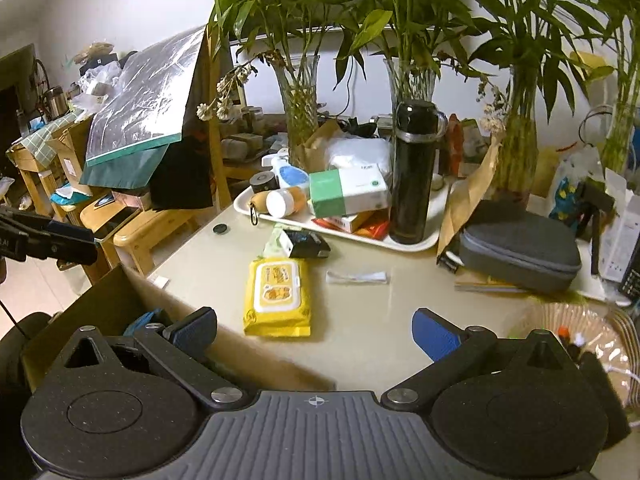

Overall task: Organize soft objects
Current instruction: 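Move both tools back over the table toward the white strap, then lower the right tool onto the white strap and close on it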

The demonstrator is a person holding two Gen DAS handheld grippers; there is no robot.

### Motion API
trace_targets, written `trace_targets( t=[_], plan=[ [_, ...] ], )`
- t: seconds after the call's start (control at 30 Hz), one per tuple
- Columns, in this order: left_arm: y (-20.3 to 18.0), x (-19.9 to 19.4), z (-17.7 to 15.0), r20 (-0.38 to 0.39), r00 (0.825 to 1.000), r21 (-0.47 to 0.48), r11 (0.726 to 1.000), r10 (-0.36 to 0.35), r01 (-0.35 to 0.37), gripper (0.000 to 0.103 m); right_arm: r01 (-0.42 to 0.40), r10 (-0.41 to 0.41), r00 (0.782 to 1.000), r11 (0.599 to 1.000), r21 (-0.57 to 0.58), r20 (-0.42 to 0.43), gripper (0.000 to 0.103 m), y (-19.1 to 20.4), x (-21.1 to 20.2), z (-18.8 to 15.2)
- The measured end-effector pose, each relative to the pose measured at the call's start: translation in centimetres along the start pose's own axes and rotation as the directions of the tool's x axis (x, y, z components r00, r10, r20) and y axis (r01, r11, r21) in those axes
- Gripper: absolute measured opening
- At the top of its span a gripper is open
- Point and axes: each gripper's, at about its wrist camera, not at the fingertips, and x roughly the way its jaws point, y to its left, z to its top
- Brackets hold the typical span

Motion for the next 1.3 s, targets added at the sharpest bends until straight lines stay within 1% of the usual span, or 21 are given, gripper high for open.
trace_targets(
  t=[0.17, 0.33, 0.4, 0.57, 0.73, 1.0, 1.3],
  plan=[
    [0.1, 0.9, 1.8, 0.02, 1.0, 0.005, 1.0, 0.003, -0.004, 0.079, -0.008, 0.008, 1.0, 1.0, -0.008, 0.007, 0.103, -0.8, 0.6, 1.9],
    [-0.1, 1.4, 3.3, 0.044, 0.999, 0.02, 1.0, 0.009, -0.01, 0.079, 0.014, -0.013, 0.999, 0.999, -0.035, 0.037, 0.103, -1.5, 0.8, 3.7],
    [-0.2, 1.4, 3.6, 0.051, 0.999, 0.029, 0.999, 0.011, -0.013, 0.079, 0.012, -0.011, 0.999, 0.999, -0.036, 0.043, 0.103, -2.0, 1.2, 4.1],
    [0.0, 1.8, 4.2, 0.056, 0.998, 0.062, 0.998, 0.024, -0.027, 0.079, 0.025, -0.022, 0.999, 0.996, -0.082, 0.038, 0.103, -2.8, 2.8, 4.4],
    [0.8, 2.8, 4.1, 0.046, 0.998, 0.071, 0.996, 0.047, -0.05, 0.079, 0.028, -0.025, 0.999, 0.995, -0.095, 0.034, 0.103, -3.8, 4.6, 4.6],
    [2.7, 4.2, 3.0, 0.032, 0.998, 0.024, 0.998, 0.049, -0.05, 0.079, 0.032, -0.031, 0.999, 0.992, -0.125, 0.013, 0.103, -4.8, 8.6, 3.8],
    [4.1, 5.3, 2.4, 0.022, 0.998, -0.003, 0.998, 0.059, -0.059, 0.079, 0.012, -0.017, 1.0, 0.977, -0.213, -0.022, 0.102, -4.6, 13.7, 2.9]
  ],
)
